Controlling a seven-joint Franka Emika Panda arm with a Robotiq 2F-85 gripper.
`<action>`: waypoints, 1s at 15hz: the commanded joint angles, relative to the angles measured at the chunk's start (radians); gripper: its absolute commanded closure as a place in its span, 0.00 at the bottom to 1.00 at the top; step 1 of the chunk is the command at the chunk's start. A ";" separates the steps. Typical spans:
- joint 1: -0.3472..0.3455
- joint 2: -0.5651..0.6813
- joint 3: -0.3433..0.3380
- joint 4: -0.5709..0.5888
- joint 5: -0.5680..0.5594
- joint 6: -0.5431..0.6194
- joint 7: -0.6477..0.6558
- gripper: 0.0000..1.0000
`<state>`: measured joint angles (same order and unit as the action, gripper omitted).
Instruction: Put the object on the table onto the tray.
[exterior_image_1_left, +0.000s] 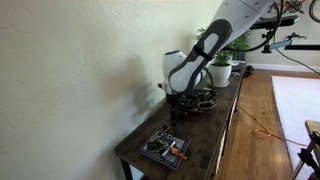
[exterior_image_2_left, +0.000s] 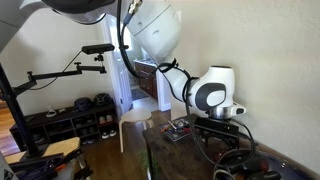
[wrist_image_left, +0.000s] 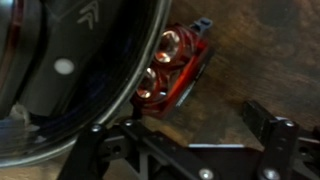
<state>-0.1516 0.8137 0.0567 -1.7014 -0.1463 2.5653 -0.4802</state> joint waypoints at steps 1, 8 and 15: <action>-0.016 -0.102 0.034 -0.136 0.008 0.036 -0.015 0.00; -0.032 -0.180 0.095 -0.230 0.046 0.042 -0.041 0.00; -0.017 -0.188 0.054 -0.188 0.022 0.065 -0.028 0.00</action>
<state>-0.1572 0.6615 0.1194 -1.8648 -0.1233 2.5994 -0.4908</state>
